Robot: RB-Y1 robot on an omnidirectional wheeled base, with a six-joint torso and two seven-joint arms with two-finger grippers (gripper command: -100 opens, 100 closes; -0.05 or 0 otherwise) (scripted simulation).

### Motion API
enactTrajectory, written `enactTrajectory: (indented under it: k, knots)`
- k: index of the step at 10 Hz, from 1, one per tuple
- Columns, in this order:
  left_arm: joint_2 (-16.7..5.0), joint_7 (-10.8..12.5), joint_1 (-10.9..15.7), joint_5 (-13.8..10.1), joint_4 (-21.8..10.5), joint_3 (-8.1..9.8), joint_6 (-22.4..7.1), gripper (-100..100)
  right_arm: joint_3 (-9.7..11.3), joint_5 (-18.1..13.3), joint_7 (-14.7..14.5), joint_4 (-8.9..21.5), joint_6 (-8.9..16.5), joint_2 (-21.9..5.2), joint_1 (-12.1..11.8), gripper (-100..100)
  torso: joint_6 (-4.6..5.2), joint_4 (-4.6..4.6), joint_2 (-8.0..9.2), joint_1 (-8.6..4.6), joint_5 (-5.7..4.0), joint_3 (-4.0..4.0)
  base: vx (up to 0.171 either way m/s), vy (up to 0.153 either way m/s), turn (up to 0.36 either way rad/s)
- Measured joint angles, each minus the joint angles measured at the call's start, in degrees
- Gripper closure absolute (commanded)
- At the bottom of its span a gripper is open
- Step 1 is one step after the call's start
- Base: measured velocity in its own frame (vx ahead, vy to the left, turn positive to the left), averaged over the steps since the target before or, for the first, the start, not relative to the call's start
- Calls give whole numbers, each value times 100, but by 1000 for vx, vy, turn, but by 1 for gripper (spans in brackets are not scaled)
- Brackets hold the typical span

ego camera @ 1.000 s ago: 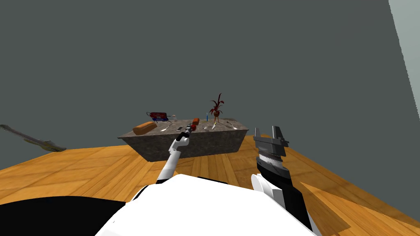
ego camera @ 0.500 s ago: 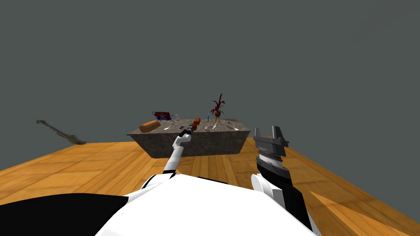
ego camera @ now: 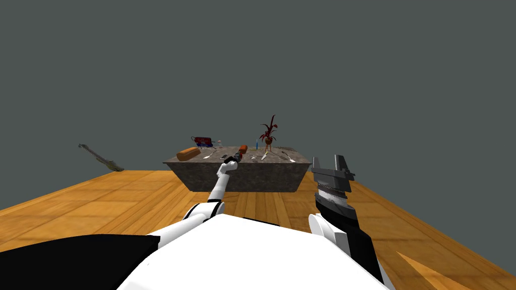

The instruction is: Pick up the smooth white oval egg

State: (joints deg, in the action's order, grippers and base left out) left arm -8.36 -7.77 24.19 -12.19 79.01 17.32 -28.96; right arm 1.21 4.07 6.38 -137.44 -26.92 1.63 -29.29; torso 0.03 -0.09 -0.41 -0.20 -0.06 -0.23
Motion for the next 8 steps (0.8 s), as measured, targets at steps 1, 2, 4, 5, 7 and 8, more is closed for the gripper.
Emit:
enactTrajectory:
  k: [1, 2, 4, 5, 7, 8]
  knots:
    - [17, -13, 75, 6, -103, 10, -88, -100, 0, 0, 0, 0, 0, 0, 1, 0, 1, 0, 4, 2, 1, 1, 44, -44, 93]
    - [25, -28, 263, 21, -279, 35, -222, -100, 0, 0, 0, 0, 0, 0, 0, 0, 0, 0, 3, 0, 0, 1, 50, -46, 36]
    - [54, -62, 493, 36, -577, 54, -409, -100, 0, 0, 0, 0, 0, 0, 0, 0, 0, -1, 0, -3, 0, -1, 50, -55, 59]
    - [60, -81, 557, 36, -673, 61, -494, -100, 0, 0, 0, 0, 0, 0, 1, 0, 1, -1, 3, -2, 0, 1, 61, -54, 78]
    - [96, -107, 782, 82, -931, 82, -718, -100, 0, 0, 0, 0, 0, 0, 0, 0, 1, -2, 0, 0, 0, -1, 59, -49, 45]
    - [109, -123, 955, 112, -1136, 95, -817, -100, 0, 0, 0, 0, 0, 0, 0, 0, 1, -1, -3, -2, 0, -2, 101, -63, 101]
